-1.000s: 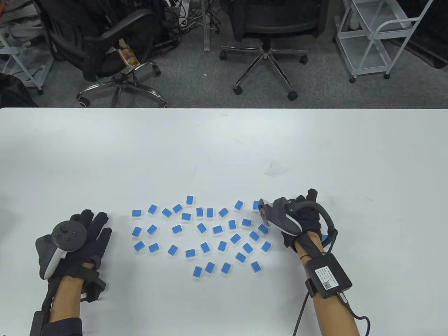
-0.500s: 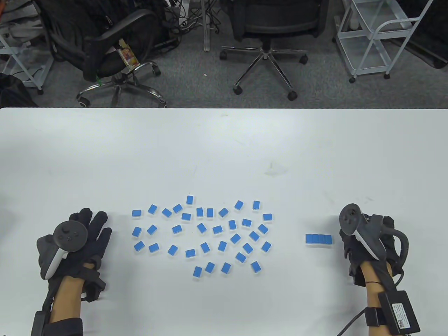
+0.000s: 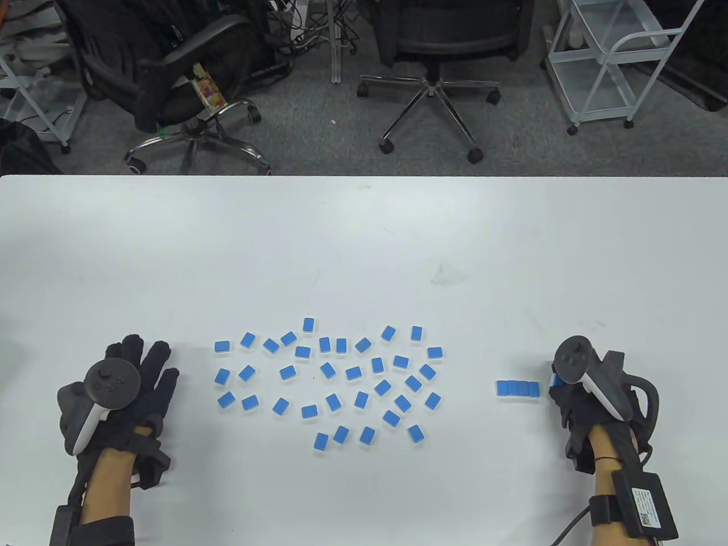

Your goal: Build mahjong tile wall

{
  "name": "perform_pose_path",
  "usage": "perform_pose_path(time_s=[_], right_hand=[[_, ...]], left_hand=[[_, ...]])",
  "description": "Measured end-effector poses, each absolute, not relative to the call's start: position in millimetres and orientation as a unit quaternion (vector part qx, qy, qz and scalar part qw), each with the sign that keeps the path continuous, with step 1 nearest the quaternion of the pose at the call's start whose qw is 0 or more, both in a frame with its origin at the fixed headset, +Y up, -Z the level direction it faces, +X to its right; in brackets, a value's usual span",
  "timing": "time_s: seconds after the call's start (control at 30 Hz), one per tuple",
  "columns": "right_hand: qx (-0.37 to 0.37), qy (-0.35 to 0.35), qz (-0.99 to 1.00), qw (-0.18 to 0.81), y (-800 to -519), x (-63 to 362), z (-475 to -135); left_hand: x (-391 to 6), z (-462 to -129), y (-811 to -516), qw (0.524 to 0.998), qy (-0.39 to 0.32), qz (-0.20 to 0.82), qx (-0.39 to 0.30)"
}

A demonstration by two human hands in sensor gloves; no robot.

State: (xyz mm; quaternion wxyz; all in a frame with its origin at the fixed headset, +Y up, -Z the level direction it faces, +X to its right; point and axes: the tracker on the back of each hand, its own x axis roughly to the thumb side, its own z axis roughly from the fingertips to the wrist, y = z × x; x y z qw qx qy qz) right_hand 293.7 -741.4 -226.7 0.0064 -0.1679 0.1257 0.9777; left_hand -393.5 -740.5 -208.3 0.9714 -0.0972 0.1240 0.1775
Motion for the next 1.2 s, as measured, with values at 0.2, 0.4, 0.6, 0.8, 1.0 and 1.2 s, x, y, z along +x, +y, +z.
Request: perform_pose_path(time_s=[0.2,0.4,0.6,0.8,1.0,1.2], right_hand=[[-0.161,0.126,0.979,-0.006,-742.6,290.5,-226.4],[-0.154,0.125,0.980,-0.023,-743.1,286.9,-226.2],[-0.150,0.124,0.980,-0.031,-742.6,285.4,-226.0],[-0.133,0.122,0.983,-0.036,-742.1,280.4,-226.3],[-0.122,0.120,0.985,-0.036,-741.7,277.1,-226.2],[-0.115,0.123,0.985,-0.031,-743.7,277.3,-227.1]], left_hand=[[-388.5,-207.8,-738.4,0.980,0.125,0.129,-0.083],[-387.5,-205.5,-732.5,0.983,0.132,0.116,-0.053],[-386.1,-206.2,-734.5,0.984,0.130,0.102,-0.064],[-386.3,-206.7,-735.6,0.983,0.128,0.113,-0.070],[-386.6,-206.5,-735.4,0.982,0.128,0.121,-0.071],[-386.4,-206.7,-735.7,0.981,0.126,0.124,-0.075]])
